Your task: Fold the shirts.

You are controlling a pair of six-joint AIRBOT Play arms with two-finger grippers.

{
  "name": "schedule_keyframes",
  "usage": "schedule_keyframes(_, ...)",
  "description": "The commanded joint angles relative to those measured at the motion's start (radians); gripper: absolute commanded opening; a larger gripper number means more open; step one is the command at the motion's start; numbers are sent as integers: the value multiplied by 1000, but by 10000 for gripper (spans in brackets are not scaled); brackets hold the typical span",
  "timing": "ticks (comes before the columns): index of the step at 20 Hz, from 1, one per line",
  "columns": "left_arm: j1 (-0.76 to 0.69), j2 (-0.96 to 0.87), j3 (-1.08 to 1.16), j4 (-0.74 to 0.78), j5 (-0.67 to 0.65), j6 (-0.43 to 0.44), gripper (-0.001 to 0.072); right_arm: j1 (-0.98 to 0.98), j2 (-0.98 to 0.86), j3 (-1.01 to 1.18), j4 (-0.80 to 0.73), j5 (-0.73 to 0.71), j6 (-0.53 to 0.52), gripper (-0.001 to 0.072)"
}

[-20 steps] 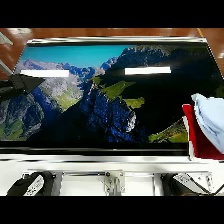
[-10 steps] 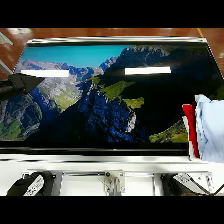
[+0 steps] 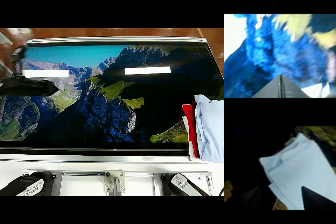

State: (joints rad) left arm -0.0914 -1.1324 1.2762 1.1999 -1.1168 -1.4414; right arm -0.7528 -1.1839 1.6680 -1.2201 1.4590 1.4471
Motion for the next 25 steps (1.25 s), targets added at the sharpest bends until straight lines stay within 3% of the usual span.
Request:
schedule_keyframes(1, -161, -229, 231, 295, -176, -124, 169, 379, -57, 43, 36, -46, 53, 680)
schedule_keyframes(2, -181, -281, 288, 288, -222, -124, 518, 477, -93, 43, 33, -44, 80, 681)
schedule_keyframes(3, -199, -323, 339, 285, -269, -125, 708, 560, -131, 43, 24, -31, 95, 680)
schedule_keyframes(10, -211, -353, 374, 290, -326, -124, 706, 853, -291, 44, -209, 51, 199, 680)
schedule_keyframes(25, -204, -353, 373, 289, -332, -124, 706, 905, -291, 44, -188, 29, 198, 680)
